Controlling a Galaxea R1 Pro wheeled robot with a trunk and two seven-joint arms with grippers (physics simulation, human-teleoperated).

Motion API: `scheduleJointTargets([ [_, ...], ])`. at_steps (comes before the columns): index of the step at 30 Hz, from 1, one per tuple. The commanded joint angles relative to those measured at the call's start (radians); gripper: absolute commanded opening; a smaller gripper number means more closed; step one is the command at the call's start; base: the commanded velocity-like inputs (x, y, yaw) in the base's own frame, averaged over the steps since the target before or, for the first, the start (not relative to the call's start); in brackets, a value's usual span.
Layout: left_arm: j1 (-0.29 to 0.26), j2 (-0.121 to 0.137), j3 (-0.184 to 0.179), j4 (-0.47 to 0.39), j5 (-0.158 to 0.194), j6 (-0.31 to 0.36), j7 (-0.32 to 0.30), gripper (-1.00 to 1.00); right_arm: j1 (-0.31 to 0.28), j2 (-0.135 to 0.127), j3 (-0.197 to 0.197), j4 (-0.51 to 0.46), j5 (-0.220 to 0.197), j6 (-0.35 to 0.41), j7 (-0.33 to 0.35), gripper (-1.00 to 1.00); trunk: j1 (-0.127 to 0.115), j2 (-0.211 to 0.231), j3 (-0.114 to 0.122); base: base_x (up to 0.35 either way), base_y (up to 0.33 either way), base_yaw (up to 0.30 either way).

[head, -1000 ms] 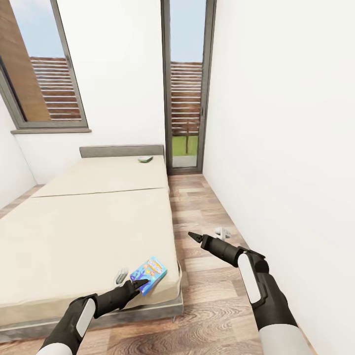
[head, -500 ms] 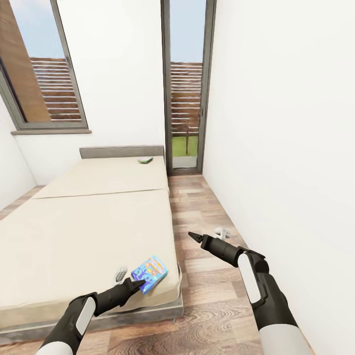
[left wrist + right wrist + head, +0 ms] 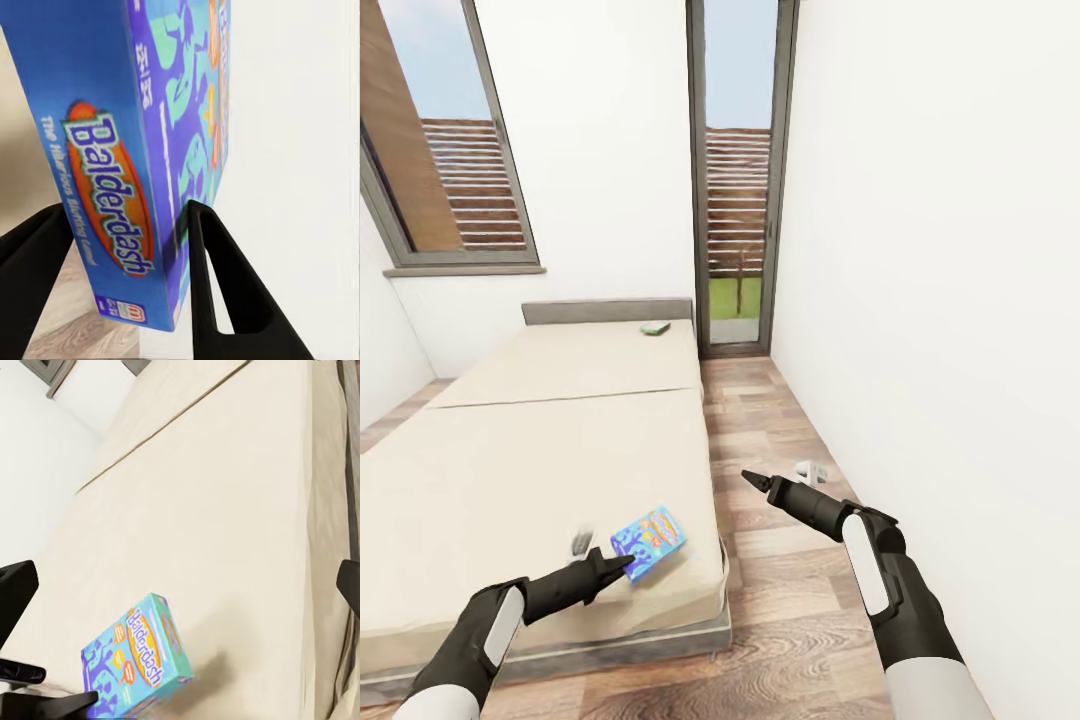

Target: Put all the toys in the child's room - the three board games (two on the bed and one on the table), the two jigsaw puzzles on the table, and the tennis ball on the table - inside the toy box on the table in the child's room.

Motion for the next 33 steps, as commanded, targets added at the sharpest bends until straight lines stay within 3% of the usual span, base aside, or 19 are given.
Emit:
scheduleJointTargets([
  [1,0.000,0.007,0.001,-0.009,-0.005,0.021,-0.023,-1.00,-0.001,0.001,-0.003,0.000,-0.002,0.007,0.003,1.00,-0.004,0.007,0.002,0.000,0.000,0.000],
  [8,0.000,0.031,-0.001,-0.086,-0.009,0.103,-0.090,-1.00,-0.001,0.001,-0.003,0.000,-0.002,0.007,0.003,1.00,-0.031,0.056,0.024,0.000,0.000,0.000],
  [14,0.000,0.080,-0.002,-0.113,-0.009,0.163,-0.138,-1.00,-0.001,0.001,-0.003,0.000,-0.002,0.007,0.003,1.00,-0.054,0.098,0.043,0.000,0.000,0.000],
  [18,0.000,0.121,-0.022,-0.135,-0.010,0.197,-0.253,-1.00,-0.001,0.001,-0.003,0.000,-0.002,0.007,0.004,1.00,-0.069,0.126,0.055,0.000,0.000,0.000],
  [20,0.000,0.155,-0.069,-0.152,-0.011,0.202,-0.331,-1.00,-0.001,0.001,-0.003,0.000,-0.002,0.008,0.004,1.00,-0.077,0.140,0.062,0.000,0.000,0.000],
  [22,0.000,0.178,-0.100,-0.166,-0.011,0.202,-0.370,-1.00,-0.001,0.000,-0.003,0.000,-0.002,0.008,0.004,1.00,-0.085,0.154,0.068,0.000,0.000,0.000],
  [24,0.000,0.226,-0.162,-0.182,-0.012,0.202,-0.443,-1.00,-0.001,0.000,-0.003,0.001,-0.002,0.009,0.004,1.00,-0.092,0.168,0.074,0.000,0.000,0.000],
  [26,0.000,0.254,-0.189,-0.192,-0.012,0.202,-0.486,-1.00,-0.001,0.000,-0.003,0.001,-0.002,0.009,0.004,1.00,-0.100,0.182,0.081,0.000,0.000,0.000],
  [27,0.000,0.271,-0.200,-0.196,-0.011,0.202,-0.508,-1.00,-0.001,0.000,-0.003,0.000,-0.002,0.009,0.003,1.00,-0.104,0.189,0.084,0.000,0.000,0.000],
  [28,0.000,0.321,-0.212,-0.202,-0.010,0.202,-0.557,-1.00,-0.001,0.000,-0.003,0.001,-0.002,0.009,0.003,1.00,-0.108,0.196,0.087,0.000,0.000,0.000],
  [33,0.000,0.362,-0.216,-0.204,-0.008,0.202,-0.593,-1.00,-0.001,0.000,-0.003,0.001,-0.002,0.008,0.004,1.00,-0.127,0.231,0.102,0.000,0.000,0.000],
])
